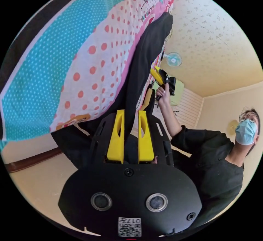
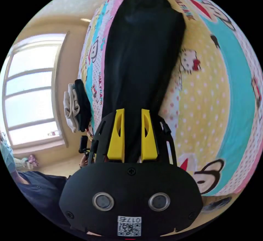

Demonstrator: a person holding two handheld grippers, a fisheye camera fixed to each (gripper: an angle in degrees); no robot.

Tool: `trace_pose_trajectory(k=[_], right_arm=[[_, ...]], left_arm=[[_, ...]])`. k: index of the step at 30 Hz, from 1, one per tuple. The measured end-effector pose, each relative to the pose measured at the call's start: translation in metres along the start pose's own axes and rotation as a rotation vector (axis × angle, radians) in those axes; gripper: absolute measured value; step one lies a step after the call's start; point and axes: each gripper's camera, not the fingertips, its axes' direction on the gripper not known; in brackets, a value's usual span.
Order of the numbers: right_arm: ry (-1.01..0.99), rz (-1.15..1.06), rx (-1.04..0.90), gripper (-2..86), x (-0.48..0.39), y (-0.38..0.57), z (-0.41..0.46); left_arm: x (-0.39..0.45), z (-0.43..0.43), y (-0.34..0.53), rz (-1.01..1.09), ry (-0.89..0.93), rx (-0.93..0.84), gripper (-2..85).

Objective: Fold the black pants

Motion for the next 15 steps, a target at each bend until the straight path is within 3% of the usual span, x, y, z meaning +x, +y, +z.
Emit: trace_pose_trajectory(k=[7,11,15], right_arm=[[-0.349,0.198,0.183,7.8,0.026,0.078,0.033],[-0.3,0.199,0.185,5.9,0.017,0.082,0.054],[-0.467,0.205,0.07,3.4,0.029,0.082,0.06]], left_arm=[[0.027,0.039,0.0,0.025,-0.121,-0.098,6.2],[0.038,0.062,0.007,0.04,-0.182,-0.14,5.6],[0.058,0.085,0.017,0.08,-0.289,-0.187,4.5]])
